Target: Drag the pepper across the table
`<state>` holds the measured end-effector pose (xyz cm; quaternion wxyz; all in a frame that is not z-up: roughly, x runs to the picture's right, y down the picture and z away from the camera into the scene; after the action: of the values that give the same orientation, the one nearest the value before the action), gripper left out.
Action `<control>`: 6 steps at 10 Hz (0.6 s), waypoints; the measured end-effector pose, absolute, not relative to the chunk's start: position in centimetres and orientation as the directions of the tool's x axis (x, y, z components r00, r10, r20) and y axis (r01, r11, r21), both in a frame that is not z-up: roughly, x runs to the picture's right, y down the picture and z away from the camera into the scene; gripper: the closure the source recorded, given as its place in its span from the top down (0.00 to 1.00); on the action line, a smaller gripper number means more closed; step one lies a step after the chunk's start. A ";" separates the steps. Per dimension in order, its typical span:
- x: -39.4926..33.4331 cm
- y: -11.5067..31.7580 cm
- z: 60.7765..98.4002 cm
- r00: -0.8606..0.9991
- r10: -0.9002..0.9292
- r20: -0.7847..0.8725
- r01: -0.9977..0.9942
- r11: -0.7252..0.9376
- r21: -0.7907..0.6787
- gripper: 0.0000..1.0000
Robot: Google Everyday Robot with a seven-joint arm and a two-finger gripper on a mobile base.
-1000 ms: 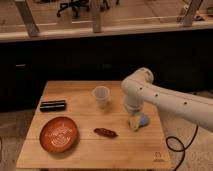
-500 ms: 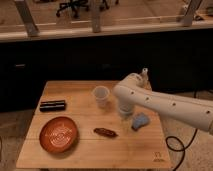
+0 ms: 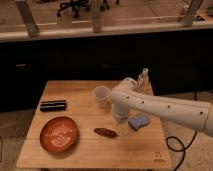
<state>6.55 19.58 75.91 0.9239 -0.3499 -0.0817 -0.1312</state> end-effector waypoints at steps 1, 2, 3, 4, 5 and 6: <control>6.2 19.8 75.9 0.952 -0.181 0.248 0.300 0.720 -0.625 0.80; 5.4 20.3 76.1 0.950 -0.176 0.258 0.303 0.719 -0.626 0.80; 5.1 20.5 76.2 0.950 -0.172 0.262 0.303 0.718 -0.626 0.80; 4.8 20.7 76.3 0.949 -0.172 0.266 0.306 0.717 -0.626 0.80; 4.7 21.1 76.3 0.948 -0.171 0.268 0.306 0.715 -0.629 0.80; 4.4 21.2 76.5 0.948 -0.167 0.272 0.306 0.715 -0.629 0.80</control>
<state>4.43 21.23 76.46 0.9207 -0.3552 -0.0979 -0.1285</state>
